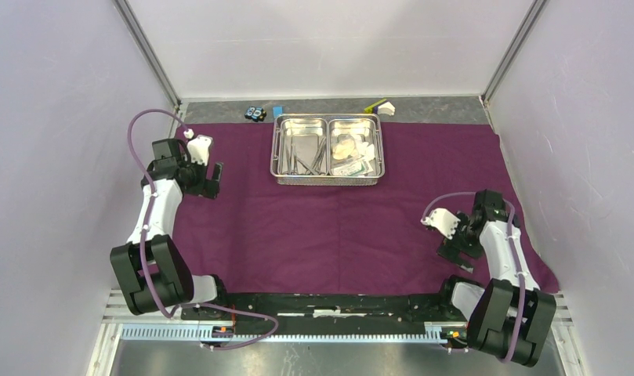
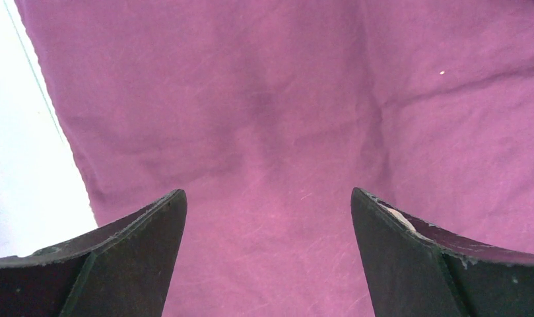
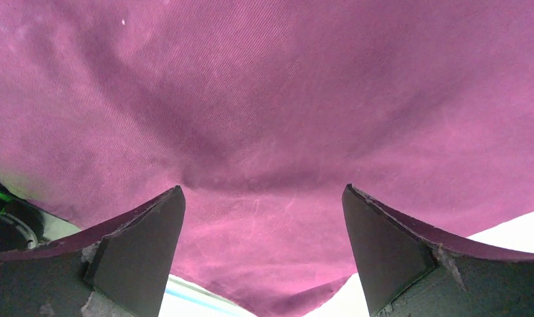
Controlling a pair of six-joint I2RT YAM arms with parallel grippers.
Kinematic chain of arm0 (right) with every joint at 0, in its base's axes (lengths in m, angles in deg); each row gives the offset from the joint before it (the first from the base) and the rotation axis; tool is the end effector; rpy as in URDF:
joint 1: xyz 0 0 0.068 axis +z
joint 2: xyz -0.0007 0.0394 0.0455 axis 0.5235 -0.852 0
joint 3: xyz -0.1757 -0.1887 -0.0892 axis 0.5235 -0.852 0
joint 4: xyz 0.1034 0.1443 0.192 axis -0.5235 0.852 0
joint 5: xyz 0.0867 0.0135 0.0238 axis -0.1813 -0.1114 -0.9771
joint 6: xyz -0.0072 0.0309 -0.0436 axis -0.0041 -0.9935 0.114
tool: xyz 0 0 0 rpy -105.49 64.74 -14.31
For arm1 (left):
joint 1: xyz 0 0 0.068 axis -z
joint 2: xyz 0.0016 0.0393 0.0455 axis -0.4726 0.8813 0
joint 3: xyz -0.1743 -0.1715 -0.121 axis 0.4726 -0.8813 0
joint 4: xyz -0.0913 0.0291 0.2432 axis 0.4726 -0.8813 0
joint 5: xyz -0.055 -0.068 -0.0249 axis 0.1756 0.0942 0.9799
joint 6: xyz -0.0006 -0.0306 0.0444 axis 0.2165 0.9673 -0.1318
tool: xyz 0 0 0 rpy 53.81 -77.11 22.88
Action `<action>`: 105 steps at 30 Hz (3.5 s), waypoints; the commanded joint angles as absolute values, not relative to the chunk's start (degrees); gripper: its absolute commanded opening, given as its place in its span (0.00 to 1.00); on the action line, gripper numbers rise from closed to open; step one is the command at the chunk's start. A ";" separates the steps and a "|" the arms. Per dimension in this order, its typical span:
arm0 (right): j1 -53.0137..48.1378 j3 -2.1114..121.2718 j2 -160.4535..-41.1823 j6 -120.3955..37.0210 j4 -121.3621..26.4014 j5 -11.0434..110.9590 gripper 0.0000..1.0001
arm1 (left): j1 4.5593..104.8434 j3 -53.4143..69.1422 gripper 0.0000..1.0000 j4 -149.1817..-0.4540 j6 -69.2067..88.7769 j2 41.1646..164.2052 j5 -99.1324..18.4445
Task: Open and lay out the surgical kit
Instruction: Smooth out the surgical kit at the center of the board, then move the container from the surgical kit.
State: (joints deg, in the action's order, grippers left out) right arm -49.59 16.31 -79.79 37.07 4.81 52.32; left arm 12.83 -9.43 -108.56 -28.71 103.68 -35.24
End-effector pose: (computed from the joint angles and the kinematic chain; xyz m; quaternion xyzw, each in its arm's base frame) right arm 0.1446 -0.0435 0.1735 -0.4547 0.8857 -0.0256 0.0905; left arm 0.2653 0.0644 0.2490 0.1314 0.9338 0.0102 0.3325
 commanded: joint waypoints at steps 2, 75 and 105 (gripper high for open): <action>-50.03 12.37 -77.83 41.55 6.39 57.23 0.96 | 12.58 -9.33 1.00 -108.17 -33.73 102.33 -38.65; -87.46 24.39 -96.07 58.59 -4.33 55.40 0.96 | -23.67 -9.45 1.00 -111.19 -53.60 119.77 -45.66; -44.02 37.64 -95.48 7.05 -24.86 27.69 0.96 | 29.00 23.71 0.90 -106.36 -4.90 127.40 -24.82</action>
State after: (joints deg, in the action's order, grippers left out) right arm -47.77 36.89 -93.78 17.20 -15.80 29.61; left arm 22.53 15.81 -113.11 -16.52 119.81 -22.78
